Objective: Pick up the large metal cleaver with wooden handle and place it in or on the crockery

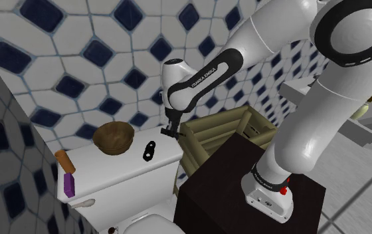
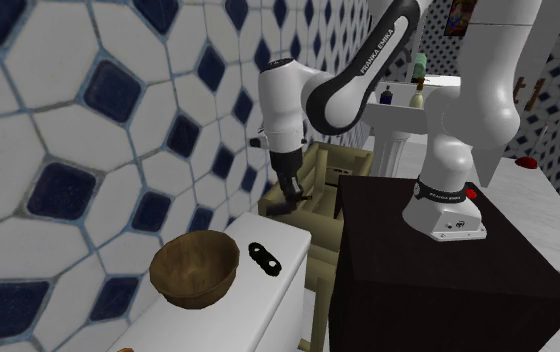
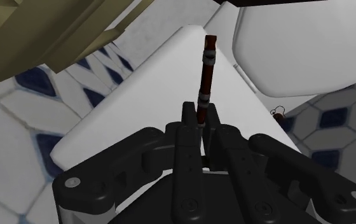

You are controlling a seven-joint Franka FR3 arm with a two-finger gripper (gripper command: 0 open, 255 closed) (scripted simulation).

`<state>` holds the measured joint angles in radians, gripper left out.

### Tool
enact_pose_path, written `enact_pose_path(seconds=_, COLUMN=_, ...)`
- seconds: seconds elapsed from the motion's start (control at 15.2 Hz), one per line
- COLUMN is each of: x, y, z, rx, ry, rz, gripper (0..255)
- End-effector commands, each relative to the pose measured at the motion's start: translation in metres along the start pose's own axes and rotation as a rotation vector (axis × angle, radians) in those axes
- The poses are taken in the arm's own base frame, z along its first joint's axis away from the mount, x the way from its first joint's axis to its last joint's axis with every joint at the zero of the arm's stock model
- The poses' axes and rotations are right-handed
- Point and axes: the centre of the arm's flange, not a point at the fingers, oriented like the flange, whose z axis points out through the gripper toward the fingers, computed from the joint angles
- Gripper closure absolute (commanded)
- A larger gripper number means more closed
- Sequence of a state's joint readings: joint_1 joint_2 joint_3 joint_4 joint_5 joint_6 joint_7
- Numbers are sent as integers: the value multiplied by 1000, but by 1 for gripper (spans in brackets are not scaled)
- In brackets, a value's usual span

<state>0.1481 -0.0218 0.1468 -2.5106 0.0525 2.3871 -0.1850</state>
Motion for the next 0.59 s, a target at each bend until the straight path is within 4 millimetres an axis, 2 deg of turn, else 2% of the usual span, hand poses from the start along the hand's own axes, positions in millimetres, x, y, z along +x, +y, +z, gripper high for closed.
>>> enact_pose_path(seconds=0.0, x=-1, y=-1, z=-12, rx=0, ry=0, rz=0, gripper=255)
enact_pose_path(seconds=0.53, x=-6, y=-3, z=-53, rx=0, ry=0, rz=0, gripper=255)
